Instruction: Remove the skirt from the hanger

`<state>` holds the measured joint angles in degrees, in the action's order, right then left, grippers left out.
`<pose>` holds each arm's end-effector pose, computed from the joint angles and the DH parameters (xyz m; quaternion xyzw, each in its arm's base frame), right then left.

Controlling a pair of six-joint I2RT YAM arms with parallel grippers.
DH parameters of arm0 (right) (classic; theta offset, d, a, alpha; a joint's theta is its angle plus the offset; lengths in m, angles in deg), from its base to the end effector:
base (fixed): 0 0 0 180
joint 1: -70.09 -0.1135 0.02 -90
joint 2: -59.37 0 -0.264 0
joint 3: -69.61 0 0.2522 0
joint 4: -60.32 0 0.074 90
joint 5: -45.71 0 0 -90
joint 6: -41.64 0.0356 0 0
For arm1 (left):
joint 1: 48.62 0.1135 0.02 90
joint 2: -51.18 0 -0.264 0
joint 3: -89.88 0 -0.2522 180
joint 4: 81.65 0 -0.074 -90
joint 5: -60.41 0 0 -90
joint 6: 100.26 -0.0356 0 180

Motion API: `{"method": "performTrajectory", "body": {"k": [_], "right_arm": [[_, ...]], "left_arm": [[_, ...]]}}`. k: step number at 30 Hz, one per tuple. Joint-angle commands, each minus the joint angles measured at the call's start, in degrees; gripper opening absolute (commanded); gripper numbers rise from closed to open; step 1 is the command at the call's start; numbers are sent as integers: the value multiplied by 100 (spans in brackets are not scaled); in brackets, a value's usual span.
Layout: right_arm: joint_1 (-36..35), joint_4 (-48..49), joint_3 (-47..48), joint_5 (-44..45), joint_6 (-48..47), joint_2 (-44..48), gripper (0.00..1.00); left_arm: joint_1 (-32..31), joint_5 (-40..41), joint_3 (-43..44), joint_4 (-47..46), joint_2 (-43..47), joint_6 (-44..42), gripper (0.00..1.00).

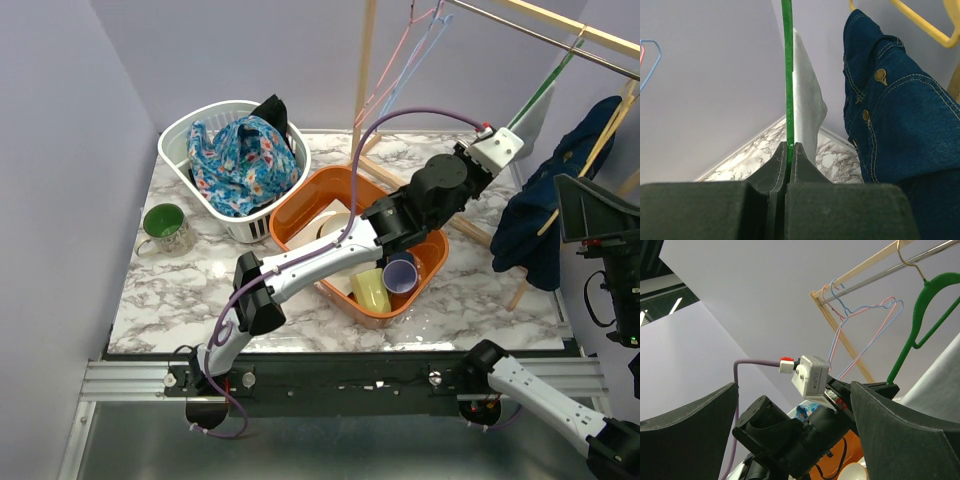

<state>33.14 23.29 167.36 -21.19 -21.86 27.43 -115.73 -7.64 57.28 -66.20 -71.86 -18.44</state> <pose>0.0027 -0.0154 0.5346 0.1262 0.5125 0.3567 0.7708 0.2065 -0.4549 0.4554 0.2752 0.5937 -0.2592 0.7104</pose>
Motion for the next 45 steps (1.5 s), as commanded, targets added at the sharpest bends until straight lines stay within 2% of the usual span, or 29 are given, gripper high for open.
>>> {"method": "performTrajectory", "body": {"k": [1, 21, 28, 34, 41, 45], "right_arm": [[-14, -37, 13, -15, -31, -66, 99], [-14, 77, 12, -33, -22, -128, 99], [-14, 59, 30, -15, -13, -172, 99], [-14, 103, 30, 81, -189, -277, 98], [-14, 51, 311, -94, -734, -725, 88], [-14, 33, 548, -94, -1058, -1128, 78]], "left_arm": [[5, 107, -58, -564, 237, 45, 0], [49, 98, -49, -749, 755, 63, 0], [49, 143, -277, -828, 948, -16, 0], [49, 116, -839, -890, 1396, -60, 0], [49, 28, -1367, -583, 1959, -183, 0], [49, -25, -2129, -574, 2433, -183, 0]]}}
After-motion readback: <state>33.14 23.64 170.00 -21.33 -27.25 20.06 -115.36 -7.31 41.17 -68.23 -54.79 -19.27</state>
